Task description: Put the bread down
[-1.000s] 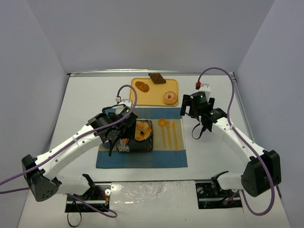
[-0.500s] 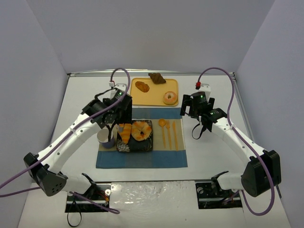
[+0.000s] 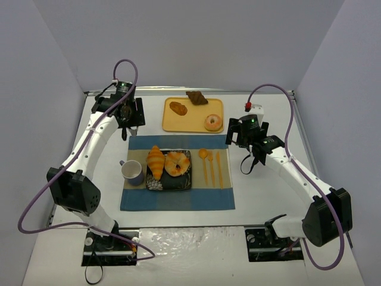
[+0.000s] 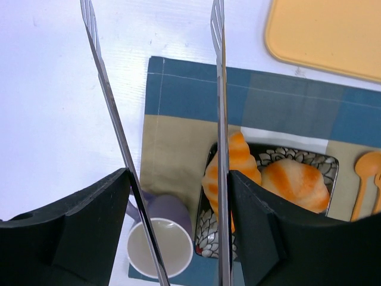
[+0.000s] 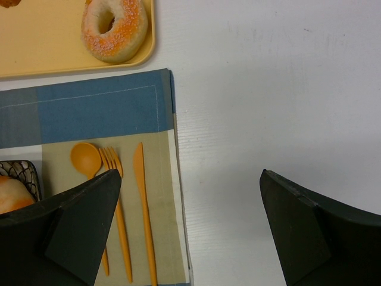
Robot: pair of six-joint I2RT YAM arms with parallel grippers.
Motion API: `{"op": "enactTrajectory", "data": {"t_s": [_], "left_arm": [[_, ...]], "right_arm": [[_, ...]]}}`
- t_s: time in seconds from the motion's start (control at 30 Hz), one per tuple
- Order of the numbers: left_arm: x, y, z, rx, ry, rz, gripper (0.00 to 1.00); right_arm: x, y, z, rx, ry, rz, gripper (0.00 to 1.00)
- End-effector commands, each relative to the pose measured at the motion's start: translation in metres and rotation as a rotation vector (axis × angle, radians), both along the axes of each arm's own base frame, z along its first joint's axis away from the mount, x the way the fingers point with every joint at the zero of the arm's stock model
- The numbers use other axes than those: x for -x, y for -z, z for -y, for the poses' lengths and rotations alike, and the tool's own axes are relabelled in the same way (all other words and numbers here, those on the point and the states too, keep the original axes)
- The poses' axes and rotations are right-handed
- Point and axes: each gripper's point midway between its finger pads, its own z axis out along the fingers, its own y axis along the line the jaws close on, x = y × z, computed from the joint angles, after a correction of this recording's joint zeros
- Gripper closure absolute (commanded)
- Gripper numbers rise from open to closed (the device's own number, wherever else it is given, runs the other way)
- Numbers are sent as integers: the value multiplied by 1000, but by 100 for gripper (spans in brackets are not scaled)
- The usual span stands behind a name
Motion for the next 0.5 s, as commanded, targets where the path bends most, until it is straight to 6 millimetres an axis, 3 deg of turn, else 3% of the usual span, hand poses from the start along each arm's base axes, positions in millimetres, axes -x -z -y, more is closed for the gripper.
{"op": "enactTrajectory", "data": {"t_s": [0.0, 0.47], "left_arm": [[-29, -27, -11, 58, -5, 120, 39], [-57, 14, -49, 99, -91, 101, 39]], "right_arm": [[-11, -20, -5, -20, -5, 71, 0], [-9, -16, -3, -12, -6, 62, 0]]}}
